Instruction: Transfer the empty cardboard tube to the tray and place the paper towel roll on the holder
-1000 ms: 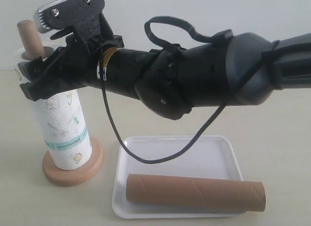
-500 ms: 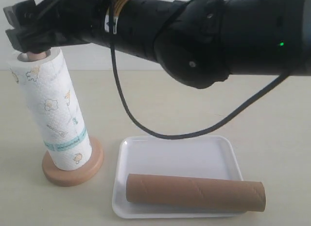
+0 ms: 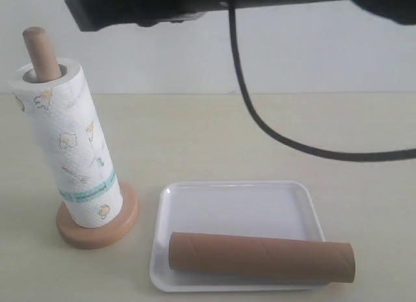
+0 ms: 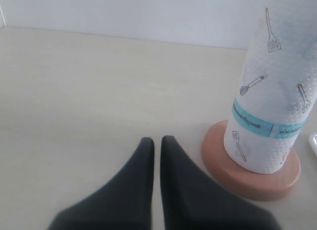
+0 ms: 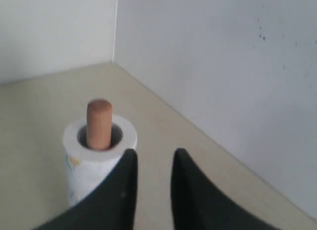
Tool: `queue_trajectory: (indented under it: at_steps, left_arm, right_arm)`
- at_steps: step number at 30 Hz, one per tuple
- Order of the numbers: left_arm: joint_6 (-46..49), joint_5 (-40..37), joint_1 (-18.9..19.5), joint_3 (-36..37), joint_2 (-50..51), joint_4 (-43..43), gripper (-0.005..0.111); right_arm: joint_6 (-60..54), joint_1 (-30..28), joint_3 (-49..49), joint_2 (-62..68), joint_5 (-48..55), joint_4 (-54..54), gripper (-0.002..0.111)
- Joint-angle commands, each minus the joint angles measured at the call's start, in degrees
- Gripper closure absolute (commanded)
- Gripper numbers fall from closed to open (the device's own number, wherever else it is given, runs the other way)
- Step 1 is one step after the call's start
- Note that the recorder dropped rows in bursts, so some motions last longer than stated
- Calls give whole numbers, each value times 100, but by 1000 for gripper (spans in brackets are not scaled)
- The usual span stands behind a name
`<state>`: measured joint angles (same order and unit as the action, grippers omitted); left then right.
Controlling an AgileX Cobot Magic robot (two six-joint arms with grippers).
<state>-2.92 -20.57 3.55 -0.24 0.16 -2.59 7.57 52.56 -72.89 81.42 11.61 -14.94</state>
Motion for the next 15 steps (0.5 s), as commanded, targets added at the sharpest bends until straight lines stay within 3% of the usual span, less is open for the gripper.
queue_trajectory:
  at_steps: [1, 6, 15]
  left_arm:
    - [-46, -4, -20, 24, -16, 4, 103]
    - [-46, -4, -20, 24, -16, 4, 103]
    - [-46, -4, -20, 24, -16, 4, 103]
  right_arm:
    - [-177, 1, -21, -309, 1346, -36, 108]
    - [-177, 1, 337, -883, 1615, -24, 108]
    - [501, 1, 2269, -2659, 980, 129, 108]
